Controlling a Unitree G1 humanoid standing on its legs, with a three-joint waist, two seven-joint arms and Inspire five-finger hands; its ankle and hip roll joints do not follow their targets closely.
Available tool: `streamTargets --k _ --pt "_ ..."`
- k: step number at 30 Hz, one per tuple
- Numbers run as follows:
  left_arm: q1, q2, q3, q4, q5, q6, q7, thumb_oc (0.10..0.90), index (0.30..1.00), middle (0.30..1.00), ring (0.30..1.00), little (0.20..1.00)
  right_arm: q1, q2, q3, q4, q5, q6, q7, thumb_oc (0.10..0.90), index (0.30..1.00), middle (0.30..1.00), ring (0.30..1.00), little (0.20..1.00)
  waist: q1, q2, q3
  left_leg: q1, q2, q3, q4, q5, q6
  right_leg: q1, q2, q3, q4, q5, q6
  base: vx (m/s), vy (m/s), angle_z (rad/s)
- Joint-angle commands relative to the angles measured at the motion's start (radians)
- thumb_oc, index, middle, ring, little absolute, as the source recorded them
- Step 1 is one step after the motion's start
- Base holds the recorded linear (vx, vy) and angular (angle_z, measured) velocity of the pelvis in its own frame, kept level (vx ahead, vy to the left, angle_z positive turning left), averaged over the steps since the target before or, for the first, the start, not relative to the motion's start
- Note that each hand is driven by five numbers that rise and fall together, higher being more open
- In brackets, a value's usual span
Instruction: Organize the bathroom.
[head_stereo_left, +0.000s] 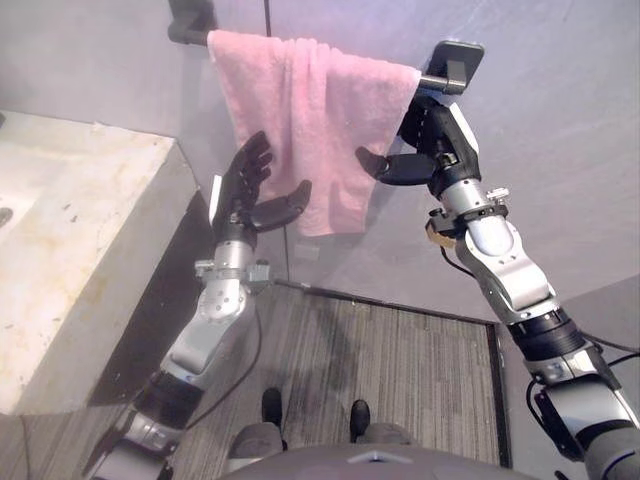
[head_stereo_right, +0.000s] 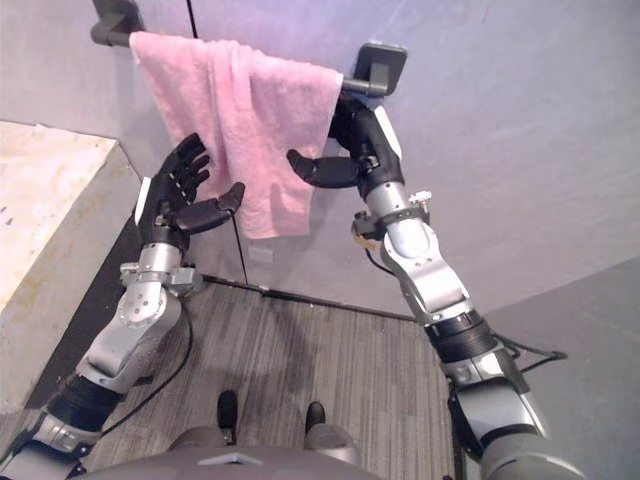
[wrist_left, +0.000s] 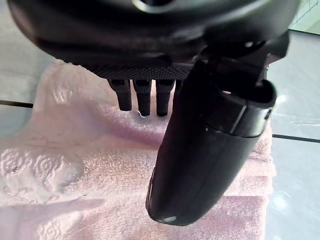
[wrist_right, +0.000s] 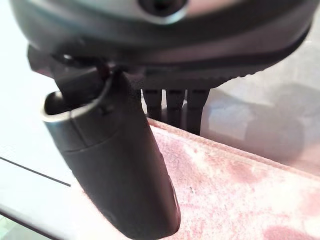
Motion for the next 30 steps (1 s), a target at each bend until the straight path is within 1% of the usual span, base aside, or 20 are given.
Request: streamTargets --k 1,2,4,9,11,12,13,14,15,21,25,30 --pt "-0.034 -0.001 -0.002 -0.108 0.03 -0.119 0.007 0.8 0.9 0.9 0.9 0.9 -0.19 -0.019 -0.06 -0.021 -0.008 -0.079 -0.088 0.8 0.9 0.9 0.9 0.9 0.012 0.006 -0.145 0.071 0.033 0.045 0.0 -0.134 0.014 -0.034 0.032 0.018 0.047 -0.009 0.058 0.02 0.011 -0.05" --pt "-0.034 -0.001 -0.001 -0.108 0.029 -0.119 0.006 0.8 0.9 0.9 0.9 0.9 -0.19 -0.018 -0.062 -0.022 -0.008 -0.077 -0.087 0.8 0.9 0.9 0.9 0.9 0.012 0.006 -0.145 0.071 0.033 0.045 0.0 -0.134 0.014 -0.034 0.032 0.018 0.047 -0.009 0.058 0.02 0.008 -0.03" --pt "-0.03 -0.004 0.002 -0.108 0.027 -0.117 0.001 0.8 0.9 0.9 0.9 0.9 -0.186 -0.01 -0.059 -0.02 0.007 -0.051 -0.06 0.8 0.9 0.9 0.9 0.9 0.014 0.006 -0.146 0.07 0.032 0.044 0.0 -0.134 0.015 -0.033 0.032 0.017 0.046 -0.009 0.057 0.0 0.0 0.0" --pt "-0.027 -0.007 0.002 -0.107 0.026 -0.114 -0.004 0.8 0.9 0.9 0.9 0.9 -0.176 0.002 -0.042 -0.017 0.048 -0.029 -0.04 0.8 0.9 0.9 0.9 0.9 0.016 0.006 -0.146 0.071 0.03 0.045 0.0 -0.133 0.016 -0.031 0.03 0.016 0.043 -0.008 0.057 0.0 0.0 0.0" --pt "-0.024 -0.005 0.002 -0.112 0.027 -0.111 -0.004 0.8 0.9 0.9 0.9 0.9 -0.172 0.009 -0.039 -0.013 0.063 -0.023 -0.032 0.753 0.829 0.829 0.829 0.829 0.017 0.006 -0.146 0.071 0.03 0.045 0.0 -0.133 0.017 -0.031 0.03 0.016 0.044 -0.009 0.056 0.0 0.0 0.0" --pt "-0.024 -0.005 0.002 -0.112 0.027 -0.111 -0.006 0.8 0.9 0.9 0.9 0.9 -0.168 0.017 -0.035 -0.008 0.068 -0.02 -0.023 0.577 0.566 0.566 0.566 0.566 0.018 0.006 -0.146 0.07 0.029 0.044 0.0 -0.133 0.017 -0.031 0.029 0.015 0.044 -0.009 0.056 0.0 0.0 0.0" --pt "-0.025 -0.006 0.003 -0.114 0.027 -0.107 -0.006 0.8 0.9 0.9 0.9 0.9 -0.168 0.023 -0.031 -0.005 0.069 -0.015 -0.017 0.441 0.361 0.361 0.361 0.361 0.019 0.006 -0.147 0.07 0.029 0.044 0.0 -0.133 0.017 -0.031 0.029 0.015 0.044 -0.009 0.056 0.0 0.0 0.0" --pt "-0.026 -0.006 0.003 -0.113 0.026 -0.106 -0.006 0.8 0.9 0.9 0.9 0.9 -0.168 0.024 -0.03 -0.004 0.07 -0.015 -0.017 0.409 0.314 0.314 0.314 0.314 0.019 0.006 -0.147 0.07 0.029 0.044 0.0 -0.133 0.017 -0.03 0.029 0.014 0.044 -0.009 0.057 0.0 0.0 0.0" --pt "-0.028 -0.007 0.002 -0.115 0.027 -0.102 -0.004 0.8 0.9 0.9 0.9 0.9 -0.167 0.028 -0.024 -0.003 0.079 -0.009 -0.013 0.4 0.3 0.3 0.3 0.3 0.019 0.006 -0.146 0.071 0.029 0.044 0.0 -0.132 0.017 -0.03 0.028 0.013 0.044 -0.009 0.057 0.0 0.0 0.0" --pt "-0.022 -0.009 0.004 -0.114 0.029 -0.106 -0.004 0.8 0.9 0.9 0.9 0.9 -0.145 0.048 -0.021 0.003 0.092 0.003 -0.008 0.4 0.3 0.3 0.3 0.3 0.019 0.007 -0.146 0.071 0.028 0.046 0.0 -0.133 0.019 -0.03 0.026 0.012 0.046 -0.008 0.059 0.0 0.0 0.0" --pt "-0.021 -0.011 0.003 -0.114 0.039 -0.106 0.003 0.8 0.9 0.9 0.9 0.9 -0.126 0.063 -0.018 0.026 0.065 -0.003 -0.013 0.4 0.3 0.3 0.3 0.3 0.019 0.006 -0.142 0.073 0.027 0.048 0.0 -0.133 0.021 -0.032 0.025 0.012 0.047 -0.005 0.06 0.0 0.0 0.0" --pt "-0.017 -0.008 0.011 -0.114 0.053 -0.109 0.021 0.8 0.9 0.9 0.9 0.9 -0.079 0.061 -0.027 0.024 0.035 -0.021 -0.004 0.4 0.3 0.3 0.3 0.3 0.012 0.006 -0.139 0.073 0.027 0.055 0.0 -0.134 0.024 -0.036 0.023 0.017 0.048 -0.001 0.064 0.0 0.0 0.0"
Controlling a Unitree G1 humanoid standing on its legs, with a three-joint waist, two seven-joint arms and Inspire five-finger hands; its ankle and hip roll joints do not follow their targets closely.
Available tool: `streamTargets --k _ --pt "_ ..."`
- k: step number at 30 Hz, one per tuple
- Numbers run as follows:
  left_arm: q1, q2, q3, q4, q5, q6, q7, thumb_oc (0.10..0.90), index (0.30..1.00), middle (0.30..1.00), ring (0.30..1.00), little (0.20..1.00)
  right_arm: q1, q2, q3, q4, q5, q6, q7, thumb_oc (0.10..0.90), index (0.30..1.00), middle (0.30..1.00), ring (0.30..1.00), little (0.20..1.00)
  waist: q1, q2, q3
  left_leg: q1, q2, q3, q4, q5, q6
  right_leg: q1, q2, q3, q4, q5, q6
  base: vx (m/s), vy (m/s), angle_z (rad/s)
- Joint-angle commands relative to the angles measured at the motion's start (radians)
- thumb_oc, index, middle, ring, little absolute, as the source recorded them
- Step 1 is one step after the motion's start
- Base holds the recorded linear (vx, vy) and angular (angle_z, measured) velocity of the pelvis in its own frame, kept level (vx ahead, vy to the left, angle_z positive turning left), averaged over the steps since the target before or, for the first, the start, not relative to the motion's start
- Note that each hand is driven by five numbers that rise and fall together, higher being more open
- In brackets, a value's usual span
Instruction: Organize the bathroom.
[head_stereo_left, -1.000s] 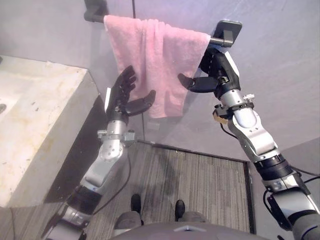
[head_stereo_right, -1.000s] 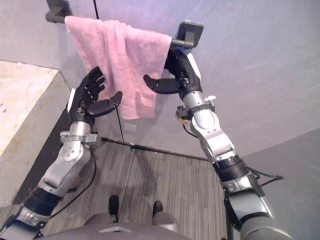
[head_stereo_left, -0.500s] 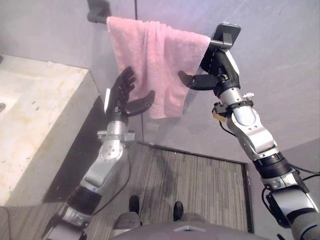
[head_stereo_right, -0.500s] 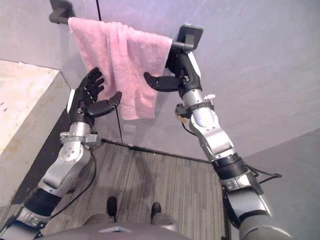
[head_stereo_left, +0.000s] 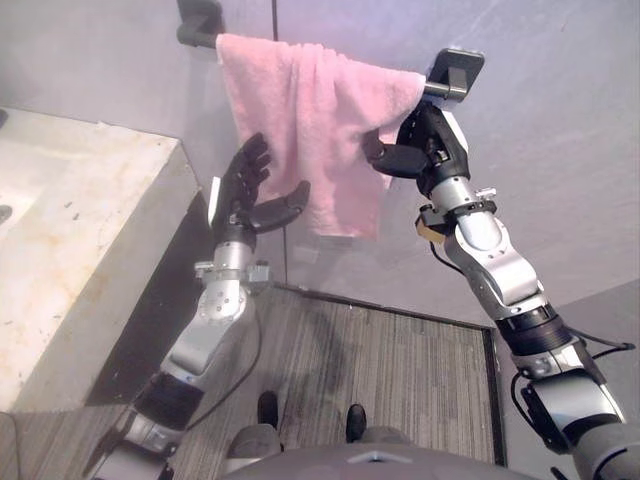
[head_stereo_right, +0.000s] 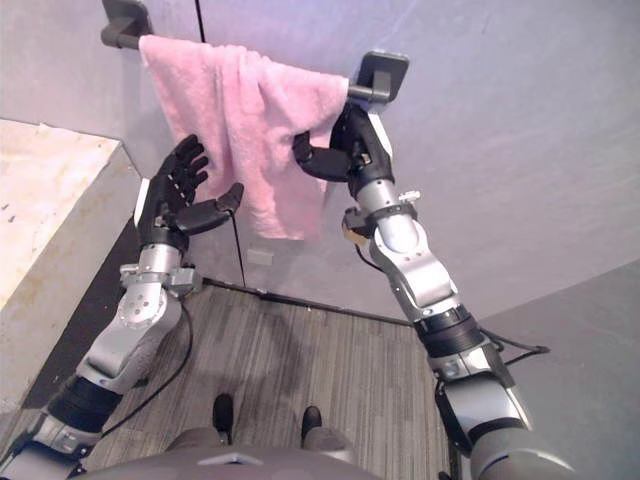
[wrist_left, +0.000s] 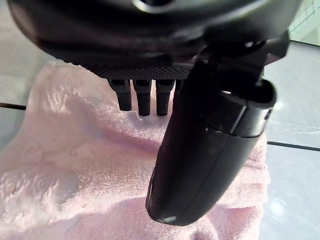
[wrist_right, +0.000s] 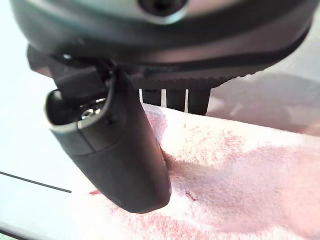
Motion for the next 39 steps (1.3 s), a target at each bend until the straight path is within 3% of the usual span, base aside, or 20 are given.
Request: streamTargets --k 1,10,14,21,27,39 --pt "-0.022 -0.006 0.013 -0.115 0.059 -0.107 0.01 0.8 0.9 0.9 0.9 0.9 -0.043 -0.005 -0.023 0.008 -0.045 -0.092 0.005 0.4 0.3 0.3 0.3 0.3 0.006 0.023 -0.126 0.068 0.027 0.051 -0.001 -0.134 0.024 -0.039 0.023 0.012 0.048 0.0 0.065 0.0 0.0 0.0" --pt "-0.048 0.002 0.093 -0.105 0.091 -0.155 0.133 0.8 0.9 0.9 0.9 0.9 0.053 0.001 -0.016 0.031 -0.045 -0.131 0.021 0.4 0.3 0.3 0.3 0.3 -0.005 0.028 -0.125 0.076 0.024 0.057 -0.001 -0.138 0.027 -0.041 0.021 0.019 0.054 0.0 0.068 0.0 0.004 -0.02" --pt "-0.043 0.011 0.145 -0.132 0.064 -0.174 0.121 0.8 0.9 0.9 0.9 0.9 0.086 0.001 -0.015 0.028 -0.058 -0.131 0.007 0.4 0.3 0.3 0.3 0.3 -0.002 0.03 -0.125 0.078 0.022 0.051 -0.001 -0.138 0.027 -0.039 0.02 0.017 0.053 0.0 0.067 0.0 0.0 0.0" --pt "0.022 -0.005 0.16 -0.201 0.053 -0.172 0.07 0.8 0.9 0.9 0.9 0.9 0.118 0.005 -0.028 0.008 -0.069 -0.132 -0.008 0.4 0.3 0.3 0.3 0.3 0.008 0.028 -0.112 0.078 0.02 0.041 -0.001 -0.138 0.027 -0.039 0.021 0.015 0.062 -0.006 0.064 0.0 -0.005 0.02" --pt "-0.023 0.013 0.12 -0.152 0.058 -0.135 0.007 0.8 0.9 0.9 0.9 0.9 0.106 0.008 -0.012 0.044 -0.053 -0.16 0.001 0.4 0.3 0.3 0.3 0.3 0.002 0.029 -0.108 0.08 0.021 0.05 -0.001 -0.137 0.03 -0.044 0.018 0.01 0.071 -0.001 0.073 0.0 0.0 0.0" --pt "-0.086 0.025 0.188 -0.08 0.171 -0.105 0.15 0.8 0.9 0.9 0.9 0.9 0.142 0.016 -0.004 0.078 -0.047 -0.169 0.04 0.4 0.3 0.3 0.3 0.3 -0.019 0.038 -0.127 0.091 0.018 0.064 -0.001 -0.14 0.031 -0.036 0.015 0.022 0.062 -0.003 0.072 0.04 0.021 -0.02"
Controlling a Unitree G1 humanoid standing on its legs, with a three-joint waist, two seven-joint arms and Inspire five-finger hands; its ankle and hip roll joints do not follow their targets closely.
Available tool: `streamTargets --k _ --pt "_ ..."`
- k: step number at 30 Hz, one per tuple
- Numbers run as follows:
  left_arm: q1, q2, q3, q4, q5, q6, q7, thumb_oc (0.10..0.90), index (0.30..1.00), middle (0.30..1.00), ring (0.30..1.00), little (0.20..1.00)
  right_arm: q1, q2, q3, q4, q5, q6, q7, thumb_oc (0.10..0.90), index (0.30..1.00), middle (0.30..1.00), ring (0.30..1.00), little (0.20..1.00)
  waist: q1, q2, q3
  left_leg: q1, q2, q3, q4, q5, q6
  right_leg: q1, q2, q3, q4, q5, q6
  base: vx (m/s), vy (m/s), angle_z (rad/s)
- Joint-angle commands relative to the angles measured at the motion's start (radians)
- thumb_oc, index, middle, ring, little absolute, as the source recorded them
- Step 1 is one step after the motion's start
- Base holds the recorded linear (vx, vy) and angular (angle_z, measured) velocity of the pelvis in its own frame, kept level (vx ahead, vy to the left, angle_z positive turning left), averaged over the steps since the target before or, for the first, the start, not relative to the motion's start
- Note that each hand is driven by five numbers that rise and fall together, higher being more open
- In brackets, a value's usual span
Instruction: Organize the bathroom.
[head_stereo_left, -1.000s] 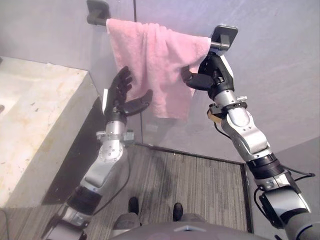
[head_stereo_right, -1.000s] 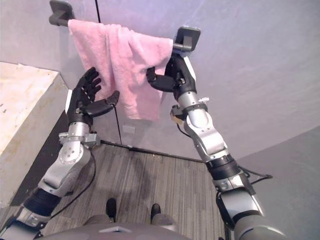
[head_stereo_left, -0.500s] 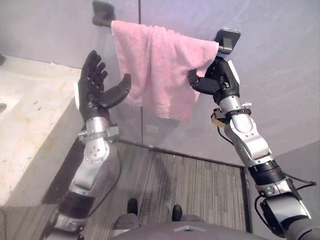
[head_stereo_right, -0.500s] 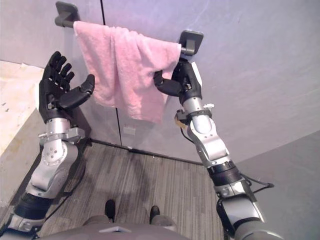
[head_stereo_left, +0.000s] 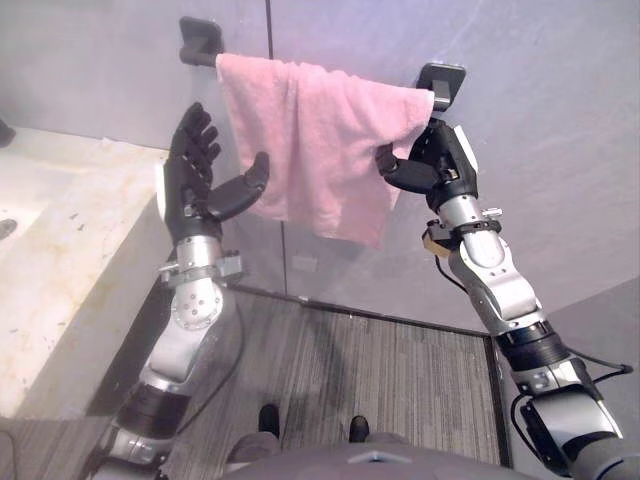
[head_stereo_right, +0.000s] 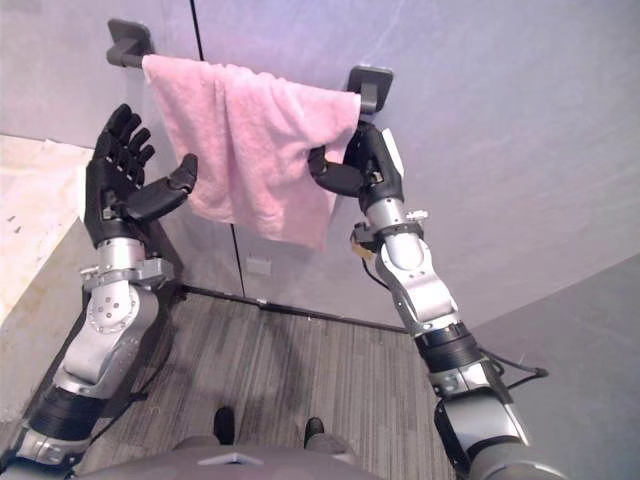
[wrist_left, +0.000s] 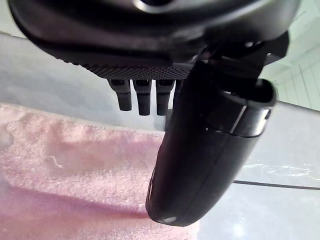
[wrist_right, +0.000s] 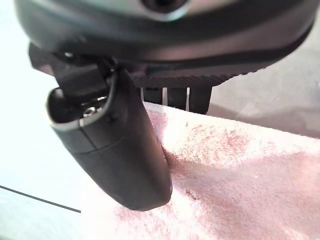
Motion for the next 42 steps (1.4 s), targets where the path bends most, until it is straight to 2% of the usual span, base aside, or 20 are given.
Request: streamTargets --k 1,9,10,11,12,13,15,17,18,19,22,23,24,30,36,42 --pt "-0.147 0.024 0.049 0.043 0.13 -0.061 0.057 0.8 0.9 0.9 0.9 0.9 0.05 -0.004 0.035 0.029 -0.015 -0.067 0.035 0.4 0.3 0.3 0.3 0.3 -0.012 0.023 -0.088 0.077 0.017 0.054 -0.001 -0.135 0.031 -0.041 0.016 0.012 0.056 -0.004 0.072 0.04 0.019 -0.07" --pt "-0.153 0.029 0.073 0.061 0.095 -0.007 0.0 0.8 0.9 0.9 0.9 0.9 0.078 -0.003 0.039 0.021 -0.016 -0.065 0.052 0.4 0.3 0.3 0.3 0.3 -0.027 0.029 -0.092 0.089 0.013 0.066 -0.001 -0.139 0.033 -0.041 0.015 0.027 0.061 -0.008 0.074 0.03 0.022 -0.07" --pt "-0.16 0.03 0.066 0.073 0.089 0.023 -0.036 0.736 0.804 0.804 0.804 0.804 0.077 -0.001 0.041 0.025 -0.018 -0.069 0.059 0.4 0.3 0.3 0.3 0.3 -0.031 0.032 -0.091 0.093 0.013 0.069 -0.001 -0.14 0.034 -0.043 0.016 0.032 0.066 -0.009 0.075 0.02 0.013 -0.08" --pt "-0.16 0.03 0.066 0.073 0.089 0.023 -0.036 0.736 0.804 0.804 0.804 0.804 0.077 -0.001 0.041 0.025 -0.018 -0.069 0.059 0.4 0.3 0.3 0.3 0.3 -0.031 0.032 -0.091 0.093 0.013 0.069 -0.001 -0.14 0.034 -0.043 0.016 0.032 0.066 -0.009 0.075 0.03 0.026 -0.15" --pt "-0.167 0.032 0.058 0.081 0.089 0.049 -0.051 0.638 0.658 0.658 0.658 0.658 0.078 0.001 0.04 0.026 -0.018 -0.071 0.064 0.4 0.3 0.3 0.3 0.3 -0.034 0.035 -0.09 0.095 0.012 0.071 -0.001 -0.14 0.034 -0.044 0.016 0.035 0.07 -0.01 0.077 0.02 0.016 -0.09" --pt "-0.17 0.034 0.057 0.087 0.097 0.053 -0.05 0.627 0.641 0.641 0.641 0.641 0.078 0.002 0.04 0.028 -0.019 -0.071 0.067 0.4 0.3 0.3 0.3 0.3 -0.036 0.036 -0.09 0.096 0.012 0.072 -0.001 -0.14 0.035 -0.045 0.016 0.037 0.071 -0.01 0.078 0.02 0.02 -0.1" --pt "-0.189 0.039 0.051 0.124 0.083 0.062 -0.058 0.638 0.658 0.658 0.658 0.658 0.073 0.005 0.038 0.043 -0.014 -0.078 0.082 0.4 0.3 0.3 0.3 0.3 -0.043 0.04 -0.092 0.099 0.012 0.078 -0.001 -0.14 0.036 -0.047 0.016 0.041 0.075 -0.01 0.08 0.03 0.016 -0.04" --pt "-0.195 0.038 0.051 0.136 0.073 0.074 -0.06 0.728 0.792 0.792 0.792 0.792 0.072 0.007 0.04 0.045 -0.015 -0.077 0.086 0.4 0.3 0.3 0.3 0.3 -0.046 0.041 -0.092 0.1 0.011 0.081 -0.001 -0.14 0.036 -0.049 0.016 0.044 0.077 -0.011 0.08 0.02 0.009 -0.01" --pt "-0.198 0.038 0.052 0.148 0.06 0.079 -0.052 0.748 0.822 0.822 0.822 0.822 0.075 0.008 0.042 0.046 -0.016 -0.078 0.091 0.4 0.3 0.3 0.3 0.3 -0.048 0.043 -0.093 0.101 0.011 0.083 -0.001 -0.14 0.037 -0.05 0.016 0.046 0.079 -0.011 0.081 0.03 0.024 -0.02" --pt "-0.203 0.039 0.052 0.164 0.06 0.08 -0.045 0.762 0.844 0.844 0.844 0.844 0.075 0.011 0.045 0.045 -0.017 -0.077 0.095 0.4 0.3 0.3 0.3 0.3 -0.051 0.045 -0.094 0.102 0.011 0.087 -0.001 -0.141 0.038 -0.051 0.015 0.047 0.08 -0.012 0.082 0.03 0.02 -0.03" --pt "-0.211 0.037 0.056 0.188 0.062 0.086 -0.028 0.755 0.832 0.832 0.832 0.832 0.074 0.016 0.049 0.049 -0.019 -0.078 0.106 0.4 0.3 0.3 0.3 0.3 -0.055 0.047 -0.094 0.104 0.01 0.091 -0.001 -0.141 0.039 -0.052 0.016 0.05 0.081 -0.011 0.083 0.02 0.017 -0.06" --pt "-0.213 0.037 0.057 0.193 0.065 0.086 -0.018 0.764 0.846 0.846 0.846 0.846 0.073 0.017 0.051 0.051 -0.019 -0.078 0.11 0.4 0.3 0.3 0.3 0.3 -0.056 0.047 -0.095 0.105 0.01 0.092 -0.001 -0.141 0.039 -0.052 0.016 0.051 0.081 -0.011 0.082 0.02 0.016 -0.05" --pt "-0.215 0.038 0.061 0.198 0.073 0.088 -0.004 0.8 0.9 0.9 0.9 0.9 0.072 0.018 0.054 0.052 -0.018 -0.077 0.113 0.4 0.3 0.3 0.3 0.3 -0.057 0.047 -0.096 0.105 0.009 0.093 -0.001 -0.142 0.039 -0.052 0.016 0.052 0.08 -0.011 0.083 0.02 0.011 -0.03" --pt "-0.214 0.044 0.088 0.212 0.097 0.054 0.053 0.8 0.9 0.9 0.9 0.9 0.08 0.024 0.065 0.052 -0.023 -0.077 0.111 0.4 0.3 0.3 0.3 0.3 -0.056 0.045 -0.1 0.104 0.009 0.095 -0.001 -0.141 0.039 -0.052 0.016 0.051 0.077 -0.01 0.082 0.01 0.003 -0.01" --pt "-0.197 0.047 0.118 0.206 0.098 0.033 0.064 0.8 0.9 0.9 0.9 0.9 0.109 0.028 0.065 0.041 -0.026 -0.077 0.11 0.4 0.3 0.3 0.3 0.3 -0.057 0.043 -0.099 0.102 0.008 0.095 -0.001 -0.14 0.039 -0.054 0.015 0.048 0.081 -0.01 0.083 0.0 0.0 0.0" --pt "-0.21 0.053 0.118 0.231 0.028 0.056 -0.006 0.8 0.9 0.9 0.9 0.9 0.127 0.039 0.069 0.048 -0.022 -0.084 0.121 0.4 0.3 0.3 0.3 0.3 -0.067 0.047 -0.098 0.107 0.007 0.104 -0.001 -0.141 0.041 -0.061 0.014 0.058 0.087 -0.009 0.087 0.0 0.0 0.0"
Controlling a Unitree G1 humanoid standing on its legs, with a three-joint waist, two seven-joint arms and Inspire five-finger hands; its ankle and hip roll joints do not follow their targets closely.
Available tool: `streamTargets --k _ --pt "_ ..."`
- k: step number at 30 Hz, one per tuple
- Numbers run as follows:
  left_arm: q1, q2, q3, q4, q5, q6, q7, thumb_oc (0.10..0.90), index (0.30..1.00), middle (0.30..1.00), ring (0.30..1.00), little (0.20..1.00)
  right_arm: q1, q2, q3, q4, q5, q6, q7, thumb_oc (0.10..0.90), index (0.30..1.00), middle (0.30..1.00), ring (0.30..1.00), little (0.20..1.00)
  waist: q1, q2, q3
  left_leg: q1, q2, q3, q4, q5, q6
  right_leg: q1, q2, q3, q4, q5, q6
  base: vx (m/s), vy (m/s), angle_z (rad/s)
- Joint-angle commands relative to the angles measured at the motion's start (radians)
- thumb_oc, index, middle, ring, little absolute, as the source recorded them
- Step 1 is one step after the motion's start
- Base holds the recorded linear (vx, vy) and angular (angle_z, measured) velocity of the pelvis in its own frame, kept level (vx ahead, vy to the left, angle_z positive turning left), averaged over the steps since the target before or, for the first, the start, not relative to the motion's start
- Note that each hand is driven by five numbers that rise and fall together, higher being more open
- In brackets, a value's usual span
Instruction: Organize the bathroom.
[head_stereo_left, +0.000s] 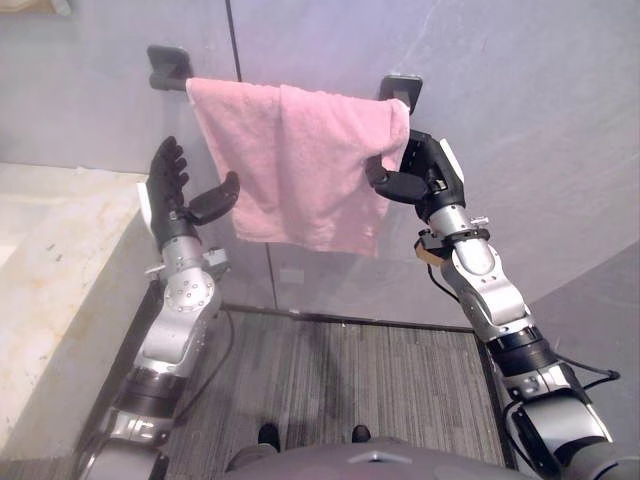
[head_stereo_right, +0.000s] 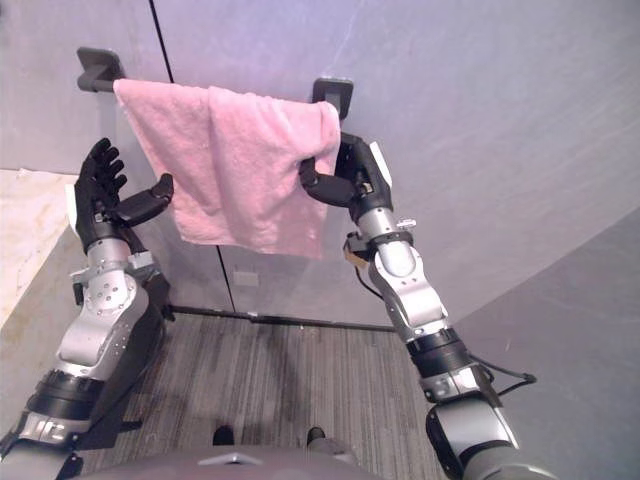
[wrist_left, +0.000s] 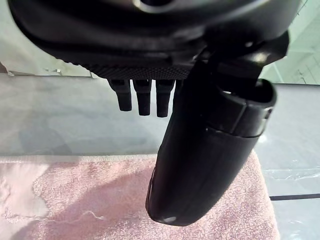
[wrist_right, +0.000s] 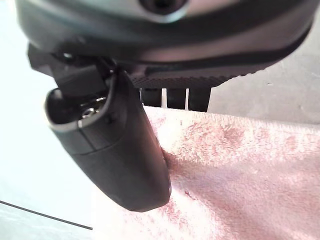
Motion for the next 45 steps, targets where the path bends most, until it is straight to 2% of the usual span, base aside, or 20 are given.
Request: streamTargets --k 1,6,7,8,9,10,11,12,13,20,30,37,42,45 --pt "-0.153 0.052 0.033 0.045 -0.005 -0.092 -0.05 0.8 0.9 0.9 0.9 0.9 0.106 -0.009 0.064 0.01 -0.024 -0.057 0.063 0.4 0.3 0.3 0.3 0.3 -0.03 0.043 -0.068 0.064 0.004 0.045 0.0 -0.122 0.037 -0.07 0.015 0.006 0.081 -0.01 0.085 0.03 0.026 -0.04" --pt "-0.201 0.074 0.006 0.119 -0.057 -0.066 -0.124 0.8 0.9 0.9 0.9 0.9 0.106 -0.005 0.073 0.025 -0.014 -0.059 0.085 0.4 0.3 0.3 0.3 0.3 -0.047 0.053 -0.07 0.068 0.002 0.063 0.0 -0.122 0.041 -0.077 0.016 0.023 0.086 -0.007 0.09 0.03 0.026 -0.13" --pt "-0.209 0.077 0.001 0.133 -0.053 -0.064 -0.136 0.769 0.853 0.853 0.853 0.853 0.107 -0.003 0.076 0.028 -0.014 -0.06 0.089 0.4 0.3 0.3 0.3 0.3 -0.05 0.056 -0.071 0.068 0.001 0.065 0.0 -0.122 0.042 -0.079 0.016 0.026 0.087 -0.007 0.091 0.02 0.014 -0.14" --pt "-0.21 0.078 0.001 0.134 -0.053 -0.065 -0.137 0.769 0.853 0.853 0.853 0.853 0.106 -0.003 0.076 0.028 -0.014 -0.06 0.089 0.4 0.3 0.3 0.3 0.3 -0.05 0.055 -0.071 0.068 0.001 0.065 0.0 -0.122 0.042 -0.079 0.016 0.026 0.087 -0.007 0.091 0.02 0.018 -0.07" --pt "-0.219 0.084 -0.001 0.147 -0.067 -0.058 -0.148 0.706 0.759 0.759 0.759 0.759 0.108 -0.002 0.076 0.033 -0.013 -0.062 0.095 0.4 0.3 0.3 0.3 0.3 -0.054 0.058 -0.071 0.069 0.001 0.069 0.0 -0.122 0.043 -0.08 0.016 0.029 0.089 -0.007 0.092 0.0 0.0 0.0" --pt "-0.239 0.097 -0.003 0.182 -0.061 -0.067 -0.147 0.599 0.599 0.599 0.599 0.599 0.108 0.0 0.079 0.041 -0.012 -0.064 0.102 0.4 0.3 0.3 0.3 0.3 -0.06 0.062 -0.071 0.071 0.0 0.075 0.0 -0.122 0.044 -0.084 0.016 0.033 0.093 -0.006 0.094 0.0 0.0 0.0" --pt "-0.244 0.1 -0.004 0.188 -0.058 -0.069 -0.147 0.59 0.585 0.585 0.585 0.585 0.108 0.001 0.08 0.043 -0.012 -0.066 0.104 0.4 0.3 0.3 0.3 0.3 -0.061 0.063 -0.071 0.071 0.0 0.076 0.0 -0.122 0.044 -0.085 0.016 0.034 0.095 -0.006 0.095 0.03 0.031 0.0" --pt "-0.26 0.112 -0.002 0.213 -0.038 -0.069 -0.134 0.463 0.394 0.394 0.394 0.394 0.107 0.001 0.082 0.046 -0.01 -0.066 0.108 0.4 0.3 0.3 0.3 0.3 -0.065 0.065 -0.071 0.072 0.0 0.081 0.0 -0.122 0.044 -0.089 0.015 0.037 0.098 -0.005 0.097 0.0 0.0 0.0" --pt "-0.27 0.123 -0.001 0.235 -0.021 -0.077 -0.119 0.4 0.3 0.3 0.3 0.3 0.11 0.003 0.083 0.046 -0.011 -0.066 0.111 0.4 0.3 0.3 0.3 0.3 -0.069 0.067 -0.071 0.073 0.0 0.085 0.0 -0.122 0.045 -0.091 0.015 0.039 0.102 -0.001 0.099 0.0 0.0 0.0" --pt "-0.294 0.17 0.023 0.297 -0.002 -0.114 -0.061 0.4 0.3 0.3 0.3 0.3 0.131 0.005 0.083 0.056 -0.009 -0.08 0.101 0.4 0.3 0.3 0.3 0.3 -0.075 0.074 -0.072 0.07 -0.002 0.095 0.0 -0.123 0.047 -0.097 0.013 0.046 0.1 0.001 0.101 0.01 0.012 -0.06" --pt "-0.152 0.166 0.131 0.229 0.004 -0.129 -0.026 0.4 0.3 0.3 0.3 0.3 0.238 0.023 0.033 0.056 -0.002 -0.083 0.03 0.4 0.3 0.3 0.3 0.3 -0.062 0.07 -0.064 0.067 -0.005 0.087 0.0 -0.127 0.051 -0.104 0.006 0.036 0.111 0.008 0.104 0.0 0.0 0.0" --pt "-0.059 0.102 0.191 0.215 -0.052 -0.17 0.028 0.4 0.3 0.3 0.3 0.3 0.309 0.087 -0.001 0.105 0.076 -0.073 -0.015 0.4 0.3 0.3 0.3 0.3 -0.059 0.065 -0.056 0.068 -0.008 0.08 0.0 -0.128 0.055 -0.108 -0.003 0.021 0.122 0.02 0.106 0.0 0.01 0.02" --pt "-0.031 0.031 0.185 0.209 -0.079 -0.207 0.08 0.4 0.3 0.3 0.3 0.3 0.321 0.155 0.022 0.113 0.19 -0.087 -0.034 0.4 0.3 0.3 0.3 0.3 -0.054 0.065 -0.051 0.068 -0.013 0.072 0.0 -0.128 0.058 -0.108 -0.008 0.017 0.124 0.027 0.103 0.01 0.021 0.01" --pt "-0.027 0.002 0.168 0.216 -0.073 -0.221 0.108 0.4 0.3 0.3 0.3 0.3 0.324 0.185 0.026 0.114 0.239 -0.118 -0.075 0.4 0.3 0.3 0.3 0.3 -0.055 0.065 -0.049 0.07 -0.015 0.074 0.0 -0.128 0.06 -0.107 -0.009 0.017 0.124 0.028 0.102 0.01 0.022 0.0"
